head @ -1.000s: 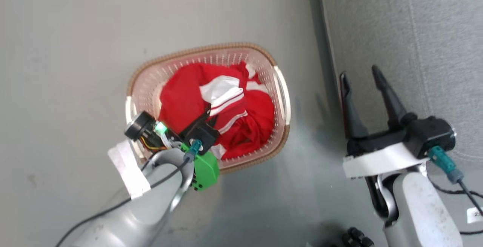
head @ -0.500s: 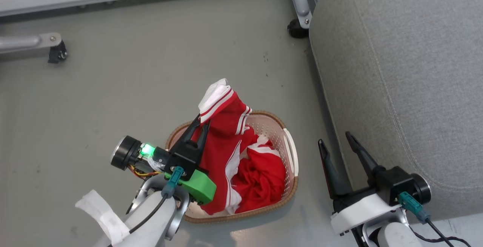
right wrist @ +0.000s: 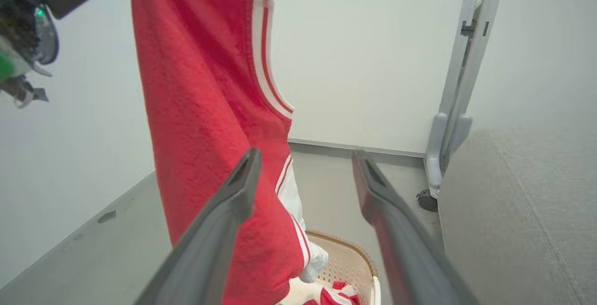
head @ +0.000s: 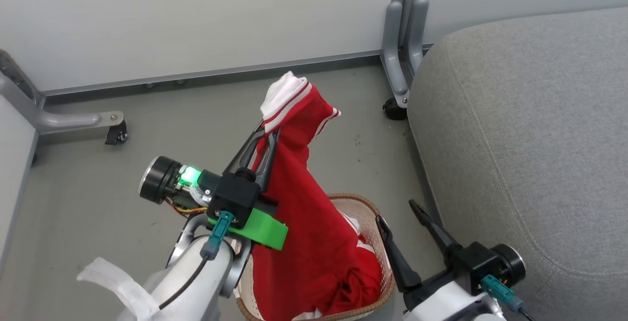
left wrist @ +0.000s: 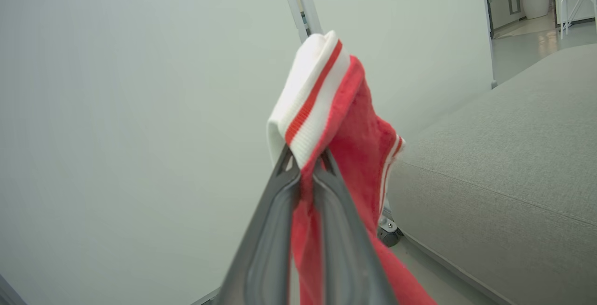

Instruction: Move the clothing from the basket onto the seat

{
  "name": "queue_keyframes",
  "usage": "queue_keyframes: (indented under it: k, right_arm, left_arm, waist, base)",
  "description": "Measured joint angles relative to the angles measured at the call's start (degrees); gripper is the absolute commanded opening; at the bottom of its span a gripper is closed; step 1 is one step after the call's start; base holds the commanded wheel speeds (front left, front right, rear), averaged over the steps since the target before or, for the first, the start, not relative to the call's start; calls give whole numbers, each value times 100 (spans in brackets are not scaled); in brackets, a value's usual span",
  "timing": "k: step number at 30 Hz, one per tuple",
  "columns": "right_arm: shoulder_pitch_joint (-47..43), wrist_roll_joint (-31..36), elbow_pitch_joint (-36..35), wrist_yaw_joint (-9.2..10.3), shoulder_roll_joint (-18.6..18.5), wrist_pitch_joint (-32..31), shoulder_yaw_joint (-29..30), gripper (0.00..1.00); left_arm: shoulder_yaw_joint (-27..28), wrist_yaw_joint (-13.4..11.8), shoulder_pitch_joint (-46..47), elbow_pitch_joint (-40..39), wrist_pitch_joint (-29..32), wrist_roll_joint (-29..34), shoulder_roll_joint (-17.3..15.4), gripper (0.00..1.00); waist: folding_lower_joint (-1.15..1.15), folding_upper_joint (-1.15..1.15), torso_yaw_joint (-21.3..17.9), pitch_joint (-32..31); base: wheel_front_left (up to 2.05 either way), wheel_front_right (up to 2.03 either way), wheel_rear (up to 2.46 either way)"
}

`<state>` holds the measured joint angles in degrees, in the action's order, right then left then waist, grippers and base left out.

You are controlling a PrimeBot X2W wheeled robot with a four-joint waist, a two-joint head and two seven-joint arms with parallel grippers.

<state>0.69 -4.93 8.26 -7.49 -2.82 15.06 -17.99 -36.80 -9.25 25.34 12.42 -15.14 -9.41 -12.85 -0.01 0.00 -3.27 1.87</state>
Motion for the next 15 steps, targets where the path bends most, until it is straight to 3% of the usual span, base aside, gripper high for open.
queue_keyframes:
  k: [7, 15]
  right_arm:
    - [111, 80, -103, -1, 8, 0, -469, 100]
    - [276, -100, 157, 0, 2, 0, -481, 100]
  left_arm:
    - [-62, 41, 225, -112, 86, -60, 267, 0]
    - [-278, 66, 328, -605, 532, -124, 494, 0]
  waist:
    - [0, 0, 168, -79]
    - [0, 0, 369, -100]
  base:
    - [0, 0, 0]
    - [0, 0, 0]
